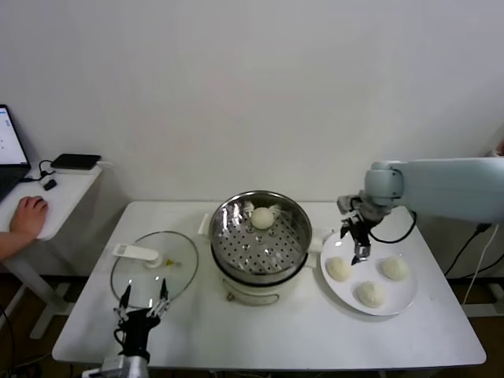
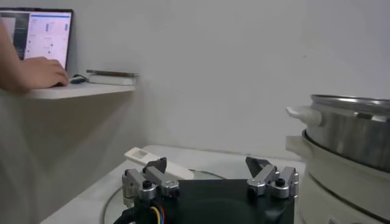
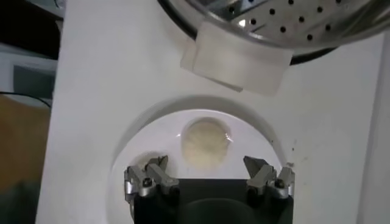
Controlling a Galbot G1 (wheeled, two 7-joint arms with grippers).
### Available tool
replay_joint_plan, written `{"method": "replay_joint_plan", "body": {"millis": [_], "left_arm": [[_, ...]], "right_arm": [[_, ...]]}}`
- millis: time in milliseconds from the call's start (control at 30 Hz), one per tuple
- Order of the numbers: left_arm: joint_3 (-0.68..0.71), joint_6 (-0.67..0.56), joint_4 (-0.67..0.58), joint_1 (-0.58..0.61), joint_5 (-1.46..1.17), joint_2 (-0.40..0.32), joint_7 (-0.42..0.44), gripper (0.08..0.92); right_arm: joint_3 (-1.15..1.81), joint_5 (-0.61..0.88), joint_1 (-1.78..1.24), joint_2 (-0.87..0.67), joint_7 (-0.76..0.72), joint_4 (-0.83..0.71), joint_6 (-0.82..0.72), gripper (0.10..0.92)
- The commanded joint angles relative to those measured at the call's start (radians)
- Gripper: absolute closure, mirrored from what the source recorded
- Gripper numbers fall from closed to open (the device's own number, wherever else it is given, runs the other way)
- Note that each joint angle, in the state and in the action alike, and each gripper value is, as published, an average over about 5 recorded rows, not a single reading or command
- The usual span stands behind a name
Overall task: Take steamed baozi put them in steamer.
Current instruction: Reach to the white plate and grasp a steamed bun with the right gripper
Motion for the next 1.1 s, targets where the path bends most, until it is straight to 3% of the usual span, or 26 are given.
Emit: {"method": "replay_joint_plan", "body": {"millis": [33, 800, 1100], "left_arm": [[-0.003, 0.001, 0.003, -0.001, 0.001, 0.004, 0.000, 0.177], [-0.005, 0.000, 0.006, -0.002, 0.006, 0.002, -0.001, 0.177], [-0.003, 0.000, 0.008, -0.003, 0.006, 0.003, -0.002, 0.177]], "right_arm": [[0.109, -0.077, -0.180, -0.018, 0.050, -0.058, -0.063, 0.203], [0.252, -0.132, -0.323, -0.004, 0.078, -0.139, -0.080, 0.204], [0.247, -0.143, -0.306, -0.005, 0.072, -0.126, -0.079, 0.342]]}}
